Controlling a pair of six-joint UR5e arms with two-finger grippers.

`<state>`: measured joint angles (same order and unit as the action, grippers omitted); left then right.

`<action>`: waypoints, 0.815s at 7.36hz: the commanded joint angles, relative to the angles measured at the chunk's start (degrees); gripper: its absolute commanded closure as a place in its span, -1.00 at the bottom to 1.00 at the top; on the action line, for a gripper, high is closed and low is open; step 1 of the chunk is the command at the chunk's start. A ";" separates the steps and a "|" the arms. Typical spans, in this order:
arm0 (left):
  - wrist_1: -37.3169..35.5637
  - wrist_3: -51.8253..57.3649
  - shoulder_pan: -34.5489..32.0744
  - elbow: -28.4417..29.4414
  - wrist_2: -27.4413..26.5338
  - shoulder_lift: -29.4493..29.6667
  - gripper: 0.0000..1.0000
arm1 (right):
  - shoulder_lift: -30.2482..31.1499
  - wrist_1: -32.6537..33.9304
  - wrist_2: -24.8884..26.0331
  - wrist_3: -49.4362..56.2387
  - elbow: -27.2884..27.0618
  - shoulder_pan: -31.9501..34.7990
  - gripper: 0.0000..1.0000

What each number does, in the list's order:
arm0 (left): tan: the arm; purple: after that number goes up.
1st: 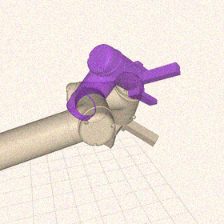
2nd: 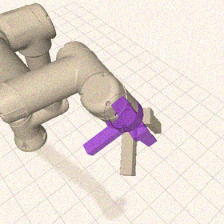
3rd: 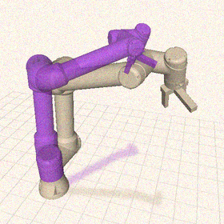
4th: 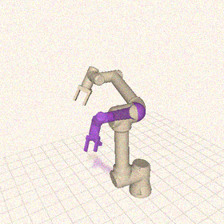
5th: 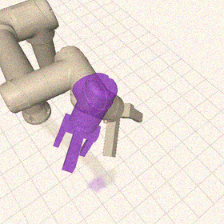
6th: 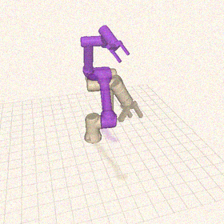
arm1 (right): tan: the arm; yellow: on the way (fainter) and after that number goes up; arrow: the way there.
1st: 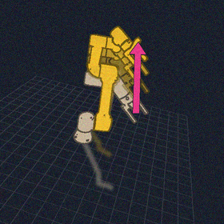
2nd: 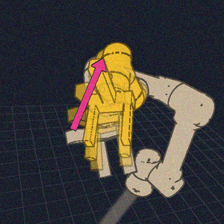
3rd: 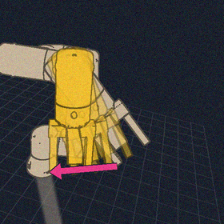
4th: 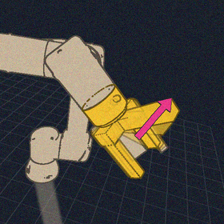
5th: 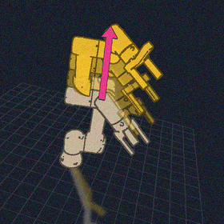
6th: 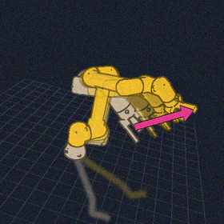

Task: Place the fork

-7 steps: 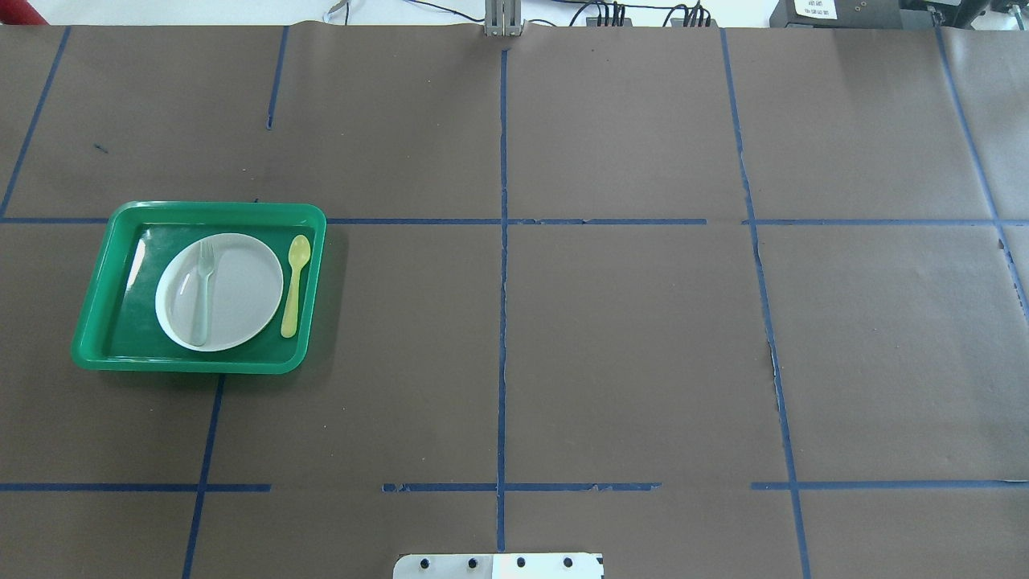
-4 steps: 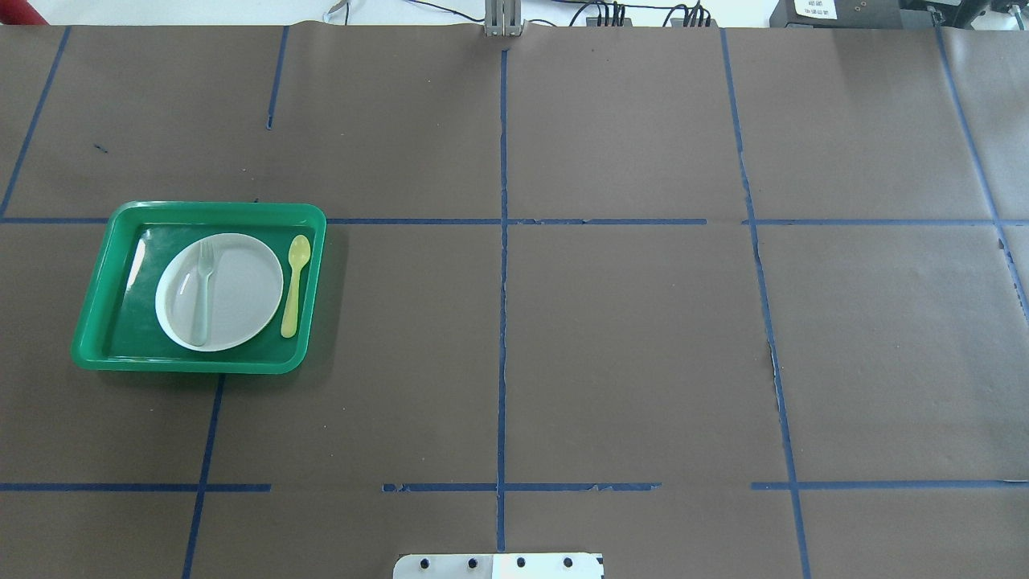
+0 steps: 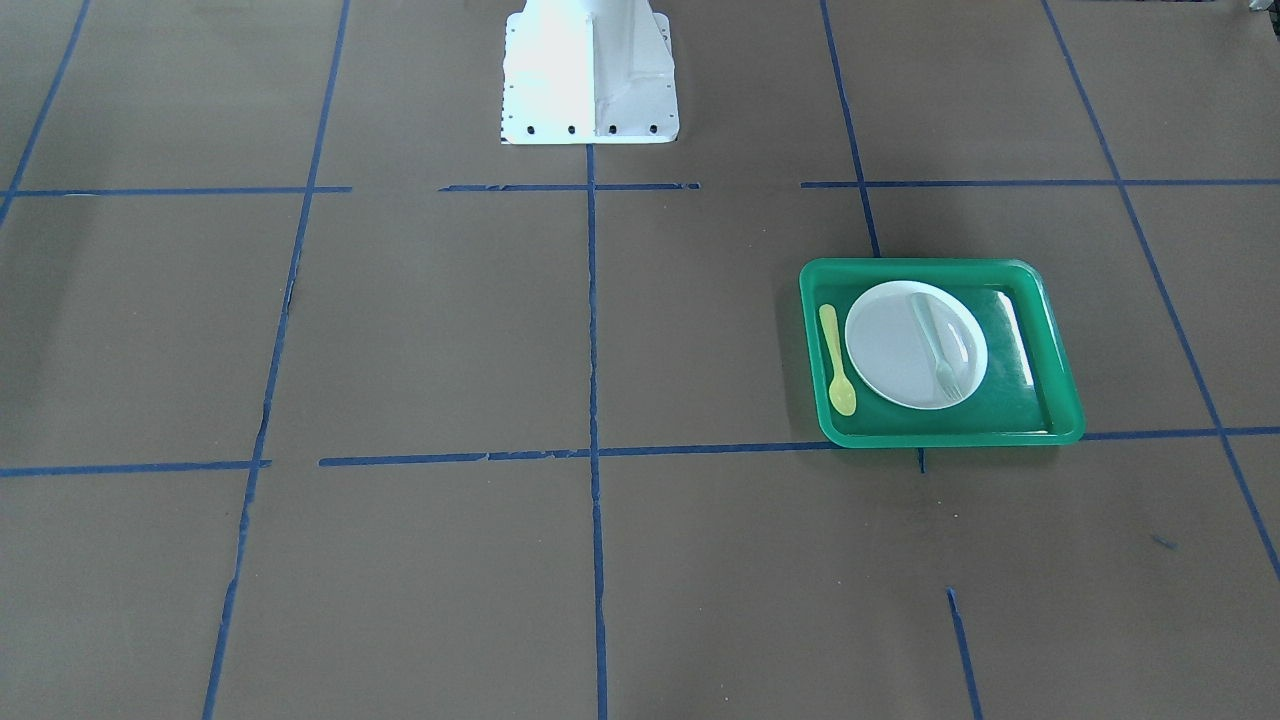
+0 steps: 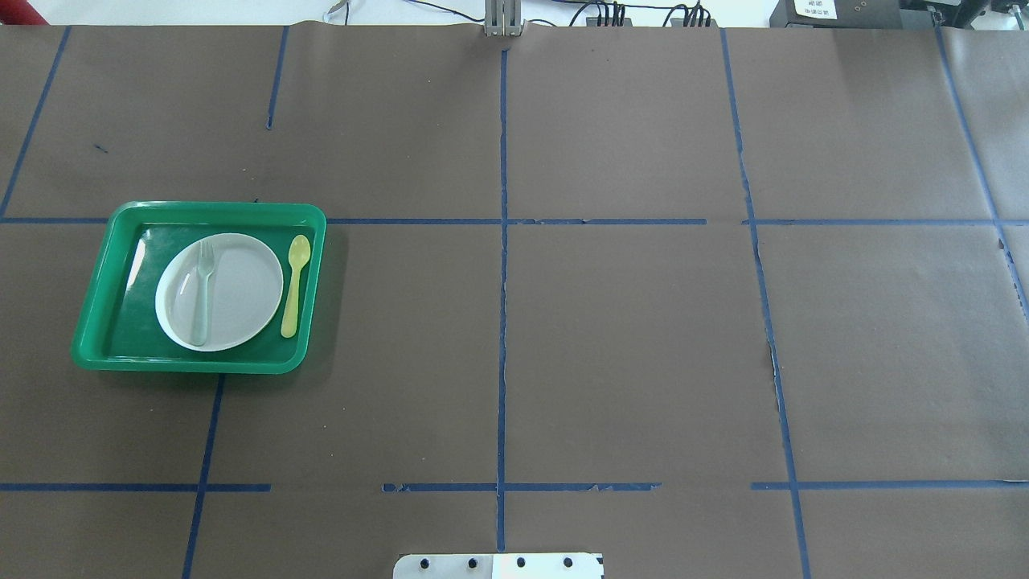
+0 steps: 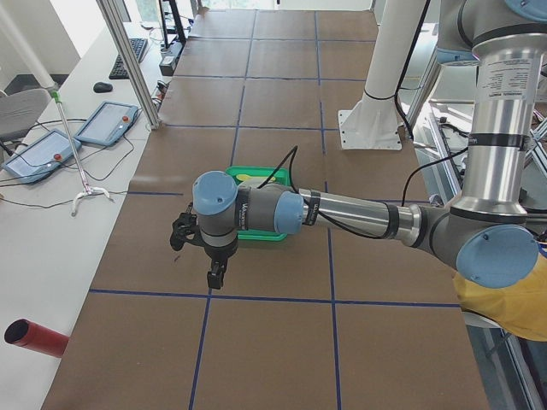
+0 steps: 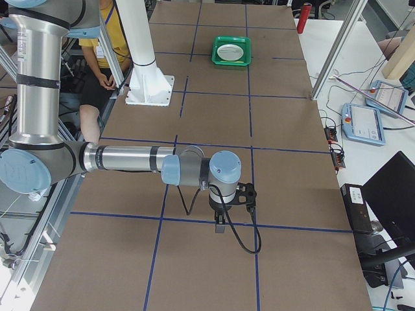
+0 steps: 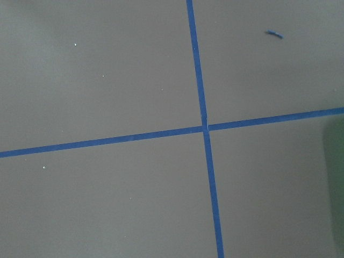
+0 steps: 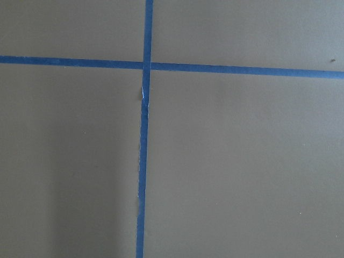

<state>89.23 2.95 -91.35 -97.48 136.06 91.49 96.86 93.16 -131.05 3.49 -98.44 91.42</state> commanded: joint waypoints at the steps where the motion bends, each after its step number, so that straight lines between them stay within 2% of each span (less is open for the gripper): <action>1: 5.24 -11.39 7.97 -4.08 2.28 -0.17 -1.00 | 0.00 0.00 0.00 0.03 0.00 -0.02 -1.00; 2: 8.21 -20.00 14.29 -4.99 1.84 0.96 -1.00 | 0.00 0.00 0.00 0.03 0.00 -0.02 -1.00; 3: 14.59 -31.48 20.18 -4.82 1.75 2.19 -1.00 | 0.00 0.00 0.00 0.03 0.00 -0.02 -1.00; 4: 16.65 -38.30 24.94 -4.65 1.58 2.72 -1.00 | 0.00 0.00 0.00 0.03 0.00 -0.02 -1.00; 5: 16.67 -43.50 29.08 -4.12 -2.17 4.38 -1.00 | 0.00 0.00 0.00 0.03 0.00 -0.02 -1.00; 6: 16.67 -48.25 35.21 -3.34 -6.55 6.49 -0.89 | 0.00 0.00 0.00 0.03 0.00 -0.02 -1.00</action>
<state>105.36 -38.41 -63.24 -101.62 134.24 95.64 96.86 93.16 -131.04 3.51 -98.44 91.41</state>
